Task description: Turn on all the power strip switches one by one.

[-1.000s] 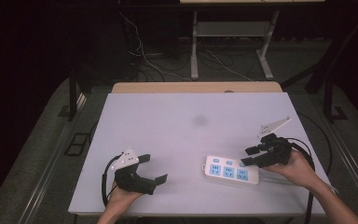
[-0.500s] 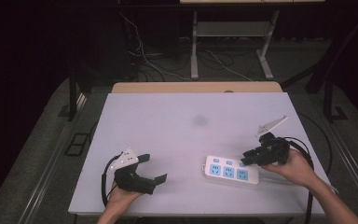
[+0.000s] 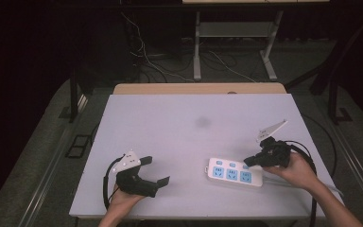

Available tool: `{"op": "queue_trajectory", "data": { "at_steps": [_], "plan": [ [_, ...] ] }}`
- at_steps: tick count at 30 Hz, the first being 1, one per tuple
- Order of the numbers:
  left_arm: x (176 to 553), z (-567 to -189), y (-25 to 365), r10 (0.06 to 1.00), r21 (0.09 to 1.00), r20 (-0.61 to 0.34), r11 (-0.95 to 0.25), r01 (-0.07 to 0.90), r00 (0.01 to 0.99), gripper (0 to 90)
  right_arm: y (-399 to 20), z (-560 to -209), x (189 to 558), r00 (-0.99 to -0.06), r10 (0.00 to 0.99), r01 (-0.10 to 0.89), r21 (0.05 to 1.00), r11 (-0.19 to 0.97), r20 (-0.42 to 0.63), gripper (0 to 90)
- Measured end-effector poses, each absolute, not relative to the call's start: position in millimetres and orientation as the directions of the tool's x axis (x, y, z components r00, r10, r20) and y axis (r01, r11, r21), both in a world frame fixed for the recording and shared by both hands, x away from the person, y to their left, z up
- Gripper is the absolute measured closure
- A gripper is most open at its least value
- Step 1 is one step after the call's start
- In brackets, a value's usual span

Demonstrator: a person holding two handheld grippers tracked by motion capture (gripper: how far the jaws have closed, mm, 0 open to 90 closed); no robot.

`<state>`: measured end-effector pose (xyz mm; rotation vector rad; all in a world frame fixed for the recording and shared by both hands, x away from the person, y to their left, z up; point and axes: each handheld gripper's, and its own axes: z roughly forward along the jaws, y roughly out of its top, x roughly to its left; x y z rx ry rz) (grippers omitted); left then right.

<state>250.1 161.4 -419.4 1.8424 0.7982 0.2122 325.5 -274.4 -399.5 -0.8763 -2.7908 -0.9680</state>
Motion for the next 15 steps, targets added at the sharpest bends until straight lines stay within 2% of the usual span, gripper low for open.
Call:
{"op": "queue_trajectory", "data": {
  "at_steps": [15],
  "plan": [
    [250,-419,162,0.612,0.882,-0.220,-0.207,0.423,0.760,0.0,-277,-411,326,-0.829,0.498,0.545,0.568,0.616,0.254,90.0]
  ]
}}
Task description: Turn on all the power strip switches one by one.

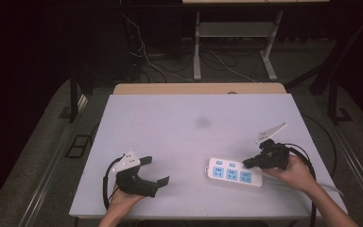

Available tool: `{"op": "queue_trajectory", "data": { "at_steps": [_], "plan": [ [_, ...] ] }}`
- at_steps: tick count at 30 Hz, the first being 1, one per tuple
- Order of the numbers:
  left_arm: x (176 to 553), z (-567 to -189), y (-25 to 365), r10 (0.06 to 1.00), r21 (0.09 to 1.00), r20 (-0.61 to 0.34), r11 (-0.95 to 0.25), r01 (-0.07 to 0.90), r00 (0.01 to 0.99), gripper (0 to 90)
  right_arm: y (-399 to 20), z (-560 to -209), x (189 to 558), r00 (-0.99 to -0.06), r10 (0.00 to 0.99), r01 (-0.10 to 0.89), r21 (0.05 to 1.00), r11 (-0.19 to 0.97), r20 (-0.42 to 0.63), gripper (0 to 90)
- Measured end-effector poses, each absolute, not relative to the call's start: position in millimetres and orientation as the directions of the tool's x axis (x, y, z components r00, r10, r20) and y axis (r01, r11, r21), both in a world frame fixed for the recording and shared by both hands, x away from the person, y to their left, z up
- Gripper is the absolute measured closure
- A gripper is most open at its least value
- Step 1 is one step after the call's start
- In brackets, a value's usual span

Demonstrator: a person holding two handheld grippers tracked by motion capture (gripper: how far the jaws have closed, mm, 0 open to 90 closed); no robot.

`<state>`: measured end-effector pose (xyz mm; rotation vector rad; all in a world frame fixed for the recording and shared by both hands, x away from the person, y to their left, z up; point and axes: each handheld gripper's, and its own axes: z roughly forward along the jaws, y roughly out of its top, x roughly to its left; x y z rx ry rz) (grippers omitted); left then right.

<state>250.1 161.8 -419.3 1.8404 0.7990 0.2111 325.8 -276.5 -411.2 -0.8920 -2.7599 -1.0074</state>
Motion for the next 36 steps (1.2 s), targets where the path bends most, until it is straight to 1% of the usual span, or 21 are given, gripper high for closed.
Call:
{"op": "queue_trajectory", "data": {
  "at_steps": [9,20,36],
  "plan": [
    [249.7,-419.1,161.8,0.613,0.883,-0.220,-0.206,0.423,0.759,0.0,-275.2,-411.0,325.3,-0.829,0.501,0.545,0.565,0.620,0.249,90.0],
    [249.4,-419.0,161.1,0.610,0.882,-0.219,-0.210,0.421,0.762,0.0,-273.1,-412.4,323.9,-0.843,0.490,0.521,0.562,0.642,0.221,90.0],
    [249.6,-419.3,160.4,0.609,0.881,-0.218,-0.213,0.422,0.763,0.0,-273.0,-413.3,325.2,-0.850,0.477,0.512,0.560,0.651,0.223,90.0]
  ]
}}
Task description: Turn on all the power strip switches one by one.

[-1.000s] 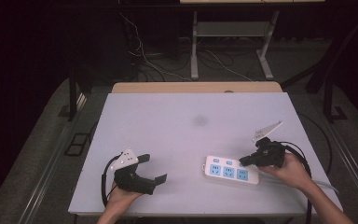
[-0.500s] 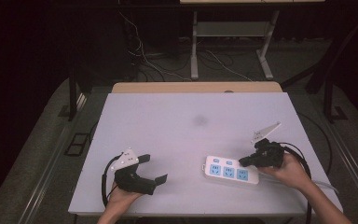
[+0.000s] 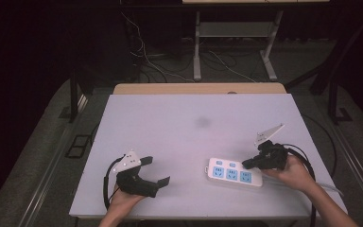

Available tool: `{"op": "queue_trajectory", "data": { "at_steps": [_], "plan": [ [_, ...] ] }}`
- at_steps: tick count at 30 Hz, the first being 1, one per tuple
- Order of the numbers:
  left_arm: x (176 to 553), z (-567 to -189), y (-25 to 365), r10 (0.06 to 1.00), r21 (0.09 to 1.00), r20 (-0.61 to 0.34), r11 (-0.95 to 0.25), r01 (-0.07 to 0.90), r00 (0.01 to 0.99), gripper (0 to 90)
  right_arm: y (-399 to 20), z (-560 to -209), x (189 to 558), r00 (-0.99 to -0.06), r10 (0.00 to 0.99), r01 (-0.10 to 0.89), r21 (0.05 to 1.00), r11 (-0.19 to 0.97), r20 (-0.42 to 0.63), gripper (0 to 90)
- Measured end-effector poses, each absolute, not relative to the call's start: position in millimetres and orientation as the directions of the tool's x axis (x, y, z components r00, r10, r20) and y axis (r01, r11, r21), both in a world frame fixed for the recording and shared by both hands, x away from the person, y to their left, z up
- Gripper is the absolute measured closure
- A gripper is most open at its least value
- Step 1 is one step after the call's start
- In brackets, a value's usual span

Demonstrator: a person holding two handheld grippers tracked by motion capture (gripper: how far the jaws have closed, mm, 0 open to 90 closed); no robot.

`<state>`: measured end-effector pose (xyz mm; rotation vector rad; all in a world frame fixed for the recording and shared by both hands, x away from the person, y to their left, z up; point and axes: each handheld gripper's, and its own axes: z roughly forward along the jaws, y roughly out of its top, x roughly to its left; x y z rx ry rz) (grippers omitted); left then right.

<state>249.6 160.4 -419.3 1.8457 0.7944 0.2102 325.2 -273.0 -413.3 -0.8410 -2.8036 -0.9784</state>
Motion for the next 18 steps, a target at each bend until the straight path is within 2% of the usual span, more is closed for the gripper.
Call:
{"op": "queue_trajectory", "data": {
  "at_steps": [18],
  "plan": [
    [249.4,-419.1,161.3,0.612,0.882,-0.218,-0.210,0.422,0.760,0.0,-271.3,-413.1,324.2,-0.852,0.480,0.506,0.558,0.658,0.208,90.0]
  ]
}}
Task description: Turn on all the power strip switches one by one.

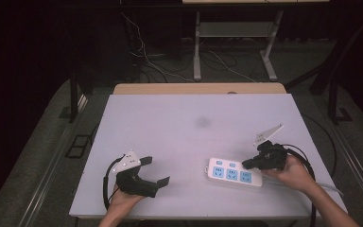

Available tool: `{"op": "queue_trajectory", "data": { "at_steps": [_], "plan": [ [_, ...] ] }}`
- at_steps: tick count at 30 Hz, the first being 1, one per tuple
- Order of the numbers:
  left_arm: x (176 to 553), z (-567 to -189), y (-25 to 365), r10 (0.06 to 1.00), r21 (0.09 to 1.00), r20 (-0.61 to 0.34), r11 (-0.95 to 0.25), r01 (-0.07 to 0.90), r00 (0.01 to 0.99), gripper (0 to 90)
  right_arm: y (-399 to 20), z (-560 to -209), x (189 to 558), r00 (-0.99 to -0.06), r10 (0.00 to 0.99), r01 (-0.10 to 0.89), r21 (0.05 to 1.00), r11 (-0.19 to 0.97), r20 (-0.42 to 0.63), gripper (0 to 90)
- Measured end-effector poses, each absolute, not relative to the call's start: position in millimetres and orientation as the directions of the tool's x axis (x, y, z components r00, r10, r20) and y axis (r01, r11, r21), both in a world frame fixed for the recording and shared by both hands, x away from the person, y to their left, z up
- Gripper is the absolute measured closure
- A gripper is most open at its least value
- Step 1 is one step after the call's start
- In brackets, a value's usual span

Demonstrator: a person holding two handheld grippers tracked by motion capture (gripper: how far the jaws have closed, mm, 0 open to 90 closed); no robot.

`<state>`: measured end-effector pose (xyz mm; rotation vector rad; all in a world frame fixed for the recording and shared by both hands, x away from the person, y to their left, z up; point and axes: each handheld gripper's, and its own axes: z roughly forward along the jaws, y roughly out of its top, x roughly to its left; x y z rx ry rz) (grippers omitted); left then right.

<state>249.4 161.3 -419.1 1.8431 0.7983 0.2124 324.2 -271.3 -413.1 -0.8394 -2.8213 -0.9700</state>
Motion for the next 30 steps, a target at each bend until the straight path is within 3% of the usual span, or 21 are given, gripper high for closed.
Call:
{"op": "queue_trajectory", "data": {
  "at_steps": [14,30],
  "plan": [
    [250,-419,163,0.613,0.882,-0.219,-0.209,0.422,0.760,0.0,-264,-408,317,-0.864,0.472,0.482,0.553,0.679,0.173,90.0],
    [249,-419,163,0.610,0.883,-0.222,-0.206,0.422,0.761,0.0,-252,-379,316,-0.888,0.437,0.436,0.569,0.697,0.145,90.0]
  ]
}}
